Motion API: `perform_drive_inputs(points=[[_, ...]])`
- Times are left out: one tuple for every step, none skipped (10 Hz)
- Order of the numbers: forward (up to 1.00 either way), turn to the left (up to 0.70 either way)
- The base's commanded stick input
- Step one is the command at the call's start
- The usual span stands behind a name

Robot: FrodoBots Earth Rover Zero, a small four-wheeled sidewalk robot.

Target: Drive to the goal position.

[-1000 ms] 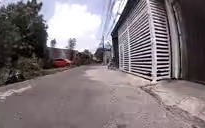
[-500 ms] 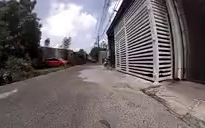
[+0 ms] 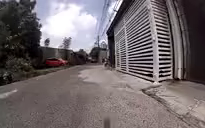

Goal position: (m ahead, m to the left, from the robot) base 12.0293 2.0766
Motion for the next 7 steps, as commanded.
perform_drive_inputs(points=[[1.00,0.00],[1.00,0.00],[1.00,0.00],[1.00,0.00],[1.00,0.00],[1.00,0.00],[1.00,0.00]])
